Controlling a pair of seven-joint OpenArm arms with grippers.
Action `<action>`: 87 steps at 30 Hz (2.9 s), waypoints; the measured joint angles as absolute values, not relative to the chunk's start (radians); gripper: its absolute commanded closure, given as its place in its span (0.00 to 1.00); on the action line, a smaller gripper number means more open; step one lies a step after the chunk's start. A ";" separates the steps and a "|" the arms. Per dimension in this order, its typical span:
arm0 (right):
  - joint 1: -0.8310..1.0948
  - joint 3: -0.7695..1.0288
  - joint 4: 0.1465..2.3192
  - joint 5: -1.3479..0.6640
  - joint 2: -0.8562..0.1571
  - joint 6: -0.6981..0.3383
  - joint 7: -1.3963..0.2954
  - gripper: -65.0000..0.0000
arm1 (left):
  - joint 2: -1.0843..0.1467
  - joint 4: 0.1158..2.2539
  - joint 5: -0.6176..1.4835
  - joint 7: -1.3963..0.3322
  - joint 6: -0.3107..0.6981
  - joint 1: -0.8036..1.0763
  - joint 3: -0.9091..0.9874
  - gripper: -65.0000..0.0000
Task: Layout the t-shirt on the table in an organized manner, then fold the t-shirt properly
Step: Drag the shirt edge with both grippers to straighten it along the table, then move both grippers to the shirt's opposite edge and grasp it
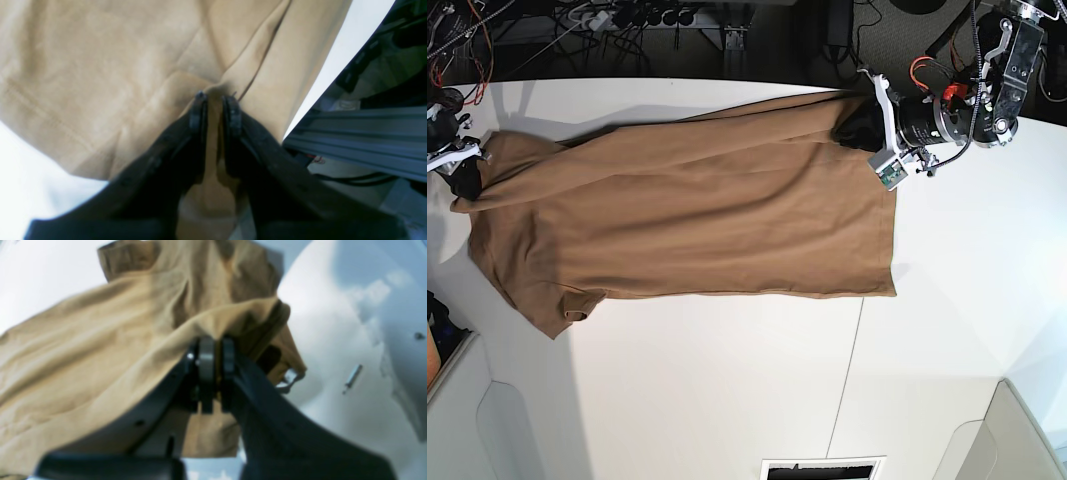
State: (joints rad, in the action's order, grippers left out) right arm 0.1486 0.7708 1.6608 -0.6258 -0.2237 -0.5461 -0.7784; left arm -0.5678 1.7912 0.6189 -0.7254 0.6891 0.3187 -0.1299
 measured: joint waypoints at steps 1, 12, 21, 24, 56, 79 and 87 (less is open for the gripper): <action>0.139 0.752 1.647 -0.620 -0.228 -0.546 -0.777 1.00 | -0.568 1.791 0.613 -0.725 0.689 0.319 -0.130 0.86; 0.006 0.578 1.417 -0.497 -0.235 -0.535 -0.707 0.59 | -0.568 1.788 0.595 -0.725 0.689 0.319 -0.130 0.86; 0.002 0.580 1.418 -0.469 -0.235 -0.535 -0.707 0.83 | -0.568 1.788 0.589 -0.711 0.689 0.319 -0.130 0.86; 0.003 0.580 1.388 -0.444 -0.236 -0.535 -0.692 1.00 | -0.568 1.788 0.572 -0.685 0.689 0.319 -0.130 0.86; 0.288 0.603 1.574 -0.524 -0.250 -0.546 -0.719 1.00 | -0.568 1.808 0.556 -0.689 0.693 0.383 -0.128 0.98; 0.291 0.608 1.688 -0.594 -0.332 -0.535 -0.761 0.68 | -0.575 1.827 0.683 -0.745 0.690 0.360 -0.056 0.79; 0.214 0.669 1.674 -0.477 -0.335 -0.445 -0.712 0.66 | -0.624 1.835 0.748 -0.727 0.689 0.335 0.029 0.50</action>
State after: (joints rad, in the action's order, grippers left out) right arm 0.2142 0.6685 1.6741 -0.4767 -0.3347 -0.4454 -0.7124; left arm -0.6235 1.8355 0.7475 -0.7273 0.6888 0.3347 0.0288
